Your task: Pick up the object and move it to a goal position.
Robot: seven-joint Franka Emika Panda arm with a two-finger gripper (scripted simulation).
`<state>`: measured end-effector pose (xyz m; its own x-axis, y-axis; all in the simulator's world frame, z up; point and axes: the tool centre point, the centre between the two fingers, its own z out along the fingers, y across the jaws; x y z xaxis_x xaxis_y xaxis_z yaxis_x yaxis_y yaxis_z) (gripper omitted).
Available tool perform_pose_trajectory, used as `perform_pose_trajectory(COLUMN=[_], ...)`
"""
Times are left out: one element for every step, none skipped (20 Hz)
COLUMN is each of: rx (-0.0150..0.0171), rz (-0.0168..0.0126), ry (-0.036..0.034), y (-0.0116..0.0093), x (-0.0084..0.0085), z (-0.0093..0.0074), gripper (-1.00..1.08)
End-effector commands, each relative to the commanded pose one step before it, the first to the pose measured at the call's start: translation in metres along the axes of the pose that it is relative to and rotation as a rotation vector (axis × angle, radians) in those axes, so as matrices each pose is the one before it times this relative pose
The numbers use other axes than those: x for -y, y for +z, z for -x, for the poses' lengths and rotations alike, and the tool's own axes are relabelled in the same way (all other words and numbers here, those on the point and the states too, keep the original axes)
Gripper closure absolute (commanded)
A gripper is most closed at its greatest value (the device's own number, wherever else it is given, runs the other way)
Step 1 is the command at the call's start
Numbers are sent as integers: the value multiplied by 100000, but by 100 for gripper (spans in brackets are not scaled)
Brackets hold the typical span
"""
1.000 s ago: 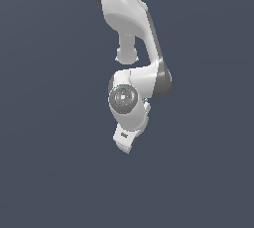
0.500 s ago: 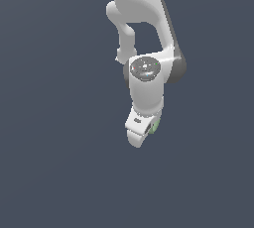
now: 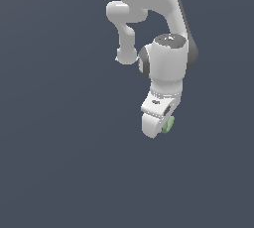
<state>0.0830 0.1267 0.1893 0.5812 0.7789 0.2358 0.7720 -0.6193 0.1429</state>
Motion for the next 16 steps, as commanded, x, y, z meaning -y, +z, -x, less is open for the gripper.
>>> perform_pose_trajectory(rx=[-1922, -588, -541, -495, -449, -401, -347, -296, -253, -220, -193, -167, -140, -115, -88, -61], rz=[4561, 1605, 1515, 1415, 1309, 1204, 1096, 991, 895, 806, 722, 639, 557, 478, 402, 324], ry=[1209, 401, 378, 352, 325, 298, 270, 243, 218, 196, 175, 154, 134, 114, 96, 76], y=[-798, -267, -249, -231, -211, -193, -171, -152, -135, -119, -106, -93, -80, -68, -56, -42], x=[342, 115, 107, 99, 91, 81, 72, 63, 55, 49, 43, 38, 33, 27, 22, 17], z=[-1017, -356, -333, -310, -286, -260, -234, -208, -185, -166, -147, -129, -112, -95, -78, -62], gripper=[108, 108, 108, 108, 108, 108, 108, 108, 108, 108, 108, 108, 108, 108, 108, 108])
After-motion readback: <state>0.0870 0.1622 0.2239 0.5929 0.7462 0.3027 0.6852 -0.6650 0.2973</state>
